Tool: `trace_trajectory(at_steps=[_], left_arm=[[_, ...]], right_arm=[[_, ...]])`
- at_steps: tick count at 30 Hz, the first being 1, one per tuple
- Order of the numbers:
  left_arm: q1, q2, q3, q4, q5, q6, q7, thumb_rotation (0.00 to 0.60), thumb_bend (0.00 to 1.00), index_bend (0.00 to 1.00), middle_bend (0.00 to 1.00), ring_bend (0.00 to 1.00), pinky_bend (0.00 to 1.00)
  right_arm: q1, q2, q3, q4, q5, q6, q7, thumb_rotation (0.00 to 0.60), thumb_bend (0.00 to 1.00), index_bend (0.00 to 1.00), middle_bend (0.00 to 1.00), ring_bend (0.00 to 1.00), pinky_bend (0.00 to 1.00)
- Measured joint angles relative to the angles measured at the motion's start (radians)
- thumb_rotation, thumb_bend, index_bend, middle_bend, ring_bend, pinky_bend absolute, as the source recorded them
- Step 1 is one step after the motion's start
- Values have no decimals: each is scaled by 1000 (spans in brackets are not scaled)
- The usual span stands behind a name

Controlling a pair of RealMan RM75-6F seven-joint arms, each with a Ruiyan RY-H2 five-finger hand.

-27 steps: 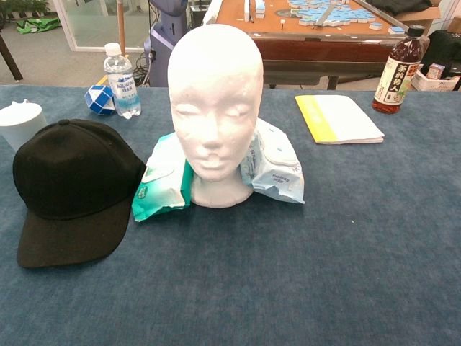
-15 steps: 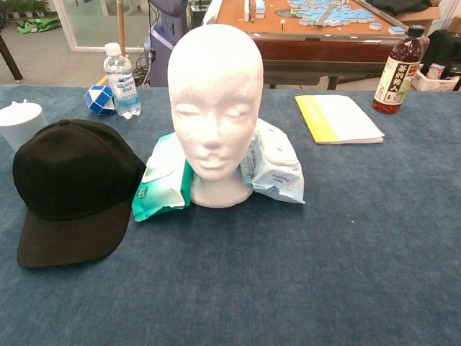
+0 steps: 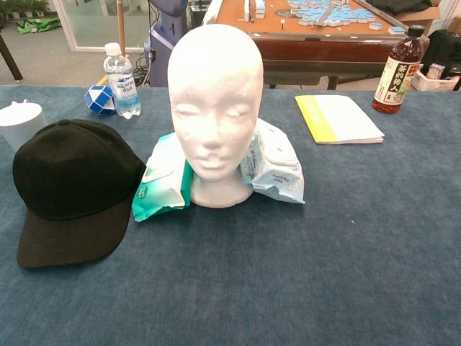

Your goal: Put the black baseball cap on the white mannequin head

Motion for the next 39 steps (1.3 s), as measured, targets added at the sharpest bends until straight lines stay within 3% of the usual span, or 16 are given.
trace_trajectory(at_steps=[10,22,39], left_arm=[[3,-78,39,-5,139,51,5,600,38,827,725,461,497],[-46,-187,50,-7,168,-44,129,600,14,841,745,468,498],[-86,-307,34,59,128,-122,288,600,10,848,755,473,498]], right_arm=[[5,8,2,-5,3,-5,11,600,16,277,374,289,462],[-8,33,10,1,11,25,71,600,16,277,374,288,461],[-19,54,20,5,28,40,113,600,16,277,375,288,462]])
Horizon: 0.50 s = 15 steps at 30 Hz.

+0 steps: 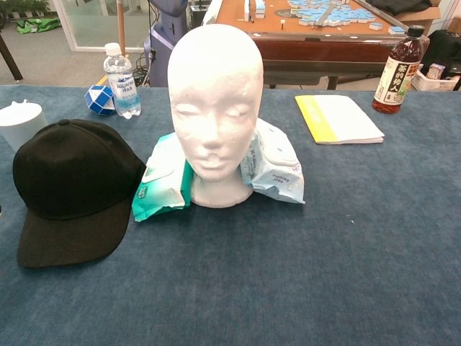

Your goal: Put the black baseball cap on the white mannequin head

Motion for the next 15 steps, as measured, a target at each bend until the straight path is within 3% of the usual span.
trace_trajectory(at_steps=[15], left_arm=[[-17,-51,-14,1,-101,-71,131,600,10,850,756,474,498]], right_arm=[[-2,7,3,-1,5,-3,10,600,16,277,374,288,462]])
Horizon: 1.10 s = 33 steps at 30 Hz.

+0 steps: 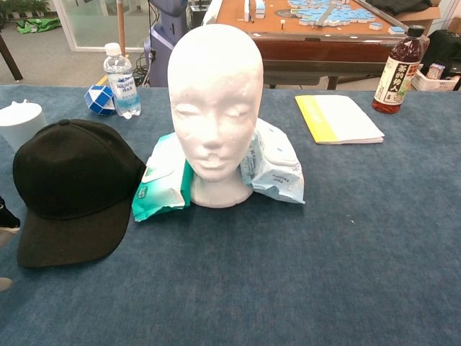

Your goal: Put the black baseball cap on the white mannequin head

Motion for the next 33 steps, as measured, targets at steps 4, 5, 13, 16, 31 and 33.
trace_trajectory(at_steps=[4,5,13,16,31,33], left_arm=[[-5,-8,-6,-5,-34,-16,30,600,10,849,756,474,498],[-7,-11,-8,-7,-42,-20,37,600,10,849,756,474,498],[-19,-26,-22,-5,-92,-40,65,600,10,850,756,475,498],[-25,-32,-28,-3,-109,-46,70,600,10,851,758,476,498],[-44,-42,-29,-11,-150,-56,84,600,10,854,763,478,498],[-45,-43,-29,-13,-152,-51,88,600,10,854,764,479,498]], right_arm=[[-1,1,0,0,0,0,3,600,16,277,375,289,462],[-1,1,1,0,0,0,3,600,16,277,375,289,462],[0,1,0,0,-2,-3,0,600,16,277,375,289,462],[1,0,0,-1,-1,-5,-2,600,16,277,375,289,462],[2,-1,0,-4,-2,-10,-7,600,16,277,374,289,462],[2,-1,-1,-4,-3,-9,-8,600,16,277,375,288,462]])
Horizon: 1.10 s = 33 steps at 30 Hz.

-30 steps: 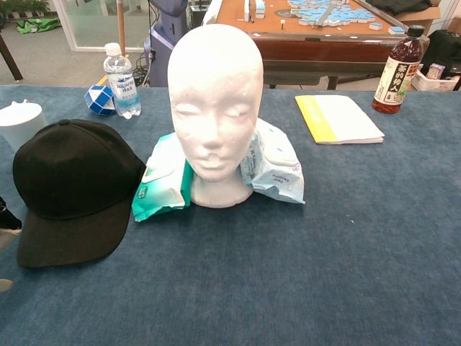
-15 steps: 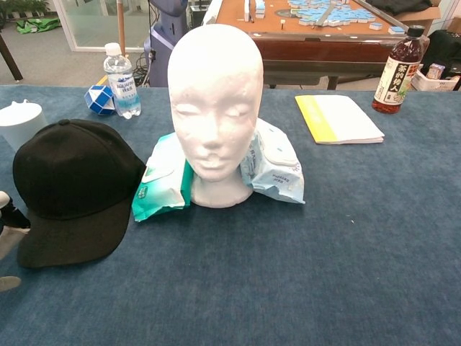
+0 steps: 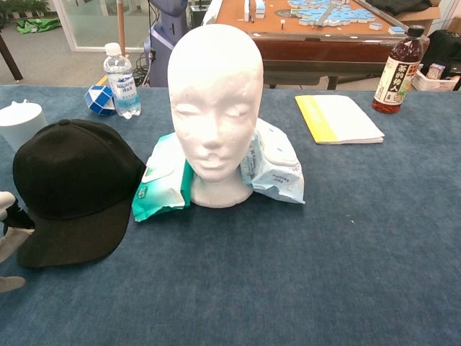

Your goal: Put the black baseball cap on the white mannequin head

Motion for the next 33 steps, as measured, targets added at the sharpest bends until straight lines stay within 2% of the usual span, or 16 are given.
trace_trajectory(at_steps=[33], left_arm=[[-34,-65,-14,24,-66,-3,26,600,10,860,772,488,501]], right_arm=[[-1,4,5,1,10,-3,8,600,16,277,375,288,462]])
